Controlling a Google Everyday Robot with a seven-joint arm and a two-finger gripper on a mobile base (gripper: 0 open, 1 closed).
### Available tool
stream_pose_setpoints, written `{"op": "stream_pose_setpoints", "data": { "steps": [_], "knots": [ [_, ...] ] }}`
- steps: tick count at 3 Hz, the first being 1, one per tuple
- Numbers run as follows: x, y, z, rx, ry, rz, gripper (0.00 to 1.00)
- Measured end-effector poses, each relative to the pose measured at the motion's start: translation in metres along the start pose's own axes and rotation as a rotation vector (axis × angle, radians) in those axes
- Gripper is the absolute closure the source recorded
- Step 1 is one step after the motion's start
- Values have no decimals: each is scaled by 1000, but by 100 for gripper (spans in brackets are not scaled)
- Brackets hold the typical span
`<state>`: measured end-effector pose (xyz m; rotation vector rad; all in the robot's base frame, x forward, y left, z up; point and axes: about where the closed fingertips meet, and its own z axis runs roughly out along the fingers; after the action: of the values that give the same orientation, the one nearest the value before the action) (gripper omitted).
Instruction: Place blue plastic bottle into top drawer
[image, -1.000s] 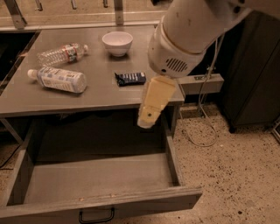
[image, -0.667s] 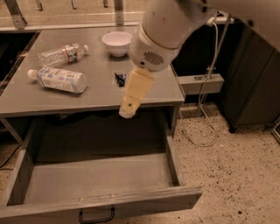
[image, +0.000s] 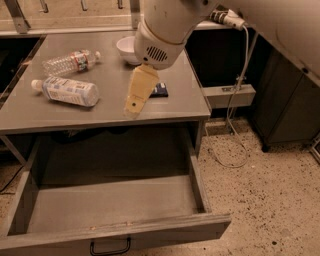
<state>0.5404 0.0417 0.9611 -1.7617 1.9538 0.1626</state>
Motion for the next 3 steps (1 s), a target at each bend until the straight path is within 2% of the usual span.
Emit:
{"op": "stream_pose_setpoints", "data": {
  "steps": [1, 2, 3],
  "knots": [
    [-9, 0, 5, 5, -23, -19, 0],
    [-49, -40, 63, -33, -49, -12, 0],
    [-55, -43, 69, -39, -56, -15, 0]
  ]
}}
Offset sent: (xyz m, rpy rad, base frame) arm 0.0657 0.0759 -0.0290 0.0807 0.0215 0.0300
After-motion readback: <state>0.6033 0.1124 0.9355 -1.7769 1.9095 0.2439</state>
